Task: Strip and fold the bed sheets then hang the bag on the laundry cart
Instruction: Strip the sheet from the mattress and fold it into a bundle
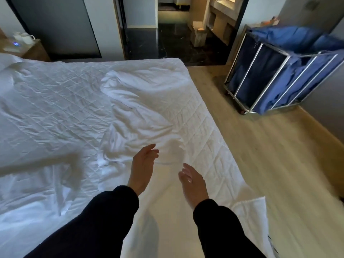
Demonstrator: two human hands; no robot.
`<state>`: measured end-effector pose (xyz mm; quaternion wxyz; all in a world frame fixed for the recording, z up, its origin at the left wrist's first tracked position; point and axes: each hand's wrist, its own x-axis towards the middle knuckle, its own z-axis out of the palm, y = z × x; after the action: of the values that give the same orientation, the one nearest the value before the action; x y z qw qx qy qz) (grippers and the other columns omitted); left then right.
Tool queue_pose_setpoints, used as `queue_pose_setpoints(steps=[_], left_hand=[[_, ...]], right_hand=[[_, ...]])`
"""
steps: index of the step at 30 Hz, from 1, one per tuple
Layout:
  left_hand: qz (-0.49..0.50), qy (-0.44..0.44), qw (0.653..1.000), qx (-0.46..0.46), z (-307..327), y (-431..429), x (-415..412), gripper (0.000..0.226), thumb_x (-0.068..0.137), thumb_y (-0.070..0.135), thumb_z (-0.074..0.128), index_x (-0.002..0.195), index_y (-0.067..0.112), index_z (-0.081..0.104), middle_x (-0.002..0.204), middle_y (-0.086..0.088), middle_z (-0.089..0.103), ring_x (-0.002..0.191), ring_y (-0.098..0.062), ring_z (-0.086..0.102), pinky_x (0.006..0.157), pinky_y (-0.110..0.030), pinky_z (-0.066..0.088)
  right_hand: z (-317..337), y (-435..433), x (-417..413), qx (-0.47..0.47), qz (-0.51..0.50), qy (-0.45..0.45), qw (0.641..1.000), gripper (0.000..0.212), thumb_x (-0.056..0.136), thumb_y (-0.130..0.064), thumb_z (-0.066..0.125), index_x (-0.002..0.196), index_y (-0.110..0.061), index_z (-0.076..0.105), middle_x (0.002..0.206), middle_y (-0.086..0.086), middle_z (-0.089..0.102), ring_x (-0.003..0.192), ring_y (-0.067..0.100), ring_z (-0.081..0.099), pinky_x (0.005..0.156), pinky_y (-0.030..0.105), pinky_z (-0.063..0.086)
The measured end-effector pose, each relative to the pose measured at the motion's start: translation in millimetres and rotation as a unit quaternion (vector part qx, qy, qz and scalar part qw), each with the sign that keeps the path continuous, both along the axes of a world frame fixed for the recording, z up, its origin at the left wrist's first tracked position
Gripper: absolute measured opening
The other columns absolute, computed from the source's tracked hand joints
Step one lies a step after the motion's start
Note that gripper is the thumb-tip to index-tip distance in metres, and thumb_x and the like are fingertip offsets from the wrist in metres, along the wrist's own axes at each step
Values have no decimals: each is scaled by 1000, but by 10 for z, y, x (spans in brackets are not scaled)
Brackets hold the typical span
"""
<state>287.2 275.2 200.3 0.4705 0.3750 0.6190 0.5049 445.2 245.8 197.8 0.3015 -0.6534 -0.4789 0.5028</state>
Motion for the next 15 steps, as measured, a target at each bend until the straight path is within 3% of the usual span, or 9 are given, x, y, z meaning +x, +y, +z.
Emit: queue_pose_setpoints(steps=[3,6,9,11,15], left_hand=[[-25,-40,999,-8,308,-214,142,22,95,8,51,112,14,62,101,-7,69,95,-23,66,82,-36,47],[-65,-67,995,-28,672,-629,303,20,96,10,48,110,12,63,100,-10,69,94,-27,66,79,-37,49],[-128,-79,988,-34,845,-1003,465,20,97,10,47,109,12,63,100,-11,70,92,-27,67,76,-35,51],[-175,-77,981,-32,917,-1211,572,20,97,8,46,107,13,63,101,-11,70,93,-28,67,76,-35,51],[-235,-77,968,-37,976,-1608,809,23,98,7,44,106,14,64,103,-12,70,95,-30,67,77,-37,51]], right_hand=[[290,-309,127,-8,-32,25,999,38,96,-19,53,133,-17,51,124,5,60,110,9,52,88,16,34],[670,-928,330,-21,-112,58,992,37,95,-17,53,132,-16,53,116,1,61,110,12,55,88,19,41],[874,-1535,512,-13,-213,92,973,35,92,-17,58,127,-13,57,116,3,63,115,17,57,103,35,42],[977,-1901,614,-10,-276,124,953,37,89,-19,61,125,-11,58,115,6,65,115,21,58,105,40,41],[1122,-2551,838,18,-385,166,908,23,95,-7,52,115,-10,61,103,10,65,101,24,61,85,32,45]])
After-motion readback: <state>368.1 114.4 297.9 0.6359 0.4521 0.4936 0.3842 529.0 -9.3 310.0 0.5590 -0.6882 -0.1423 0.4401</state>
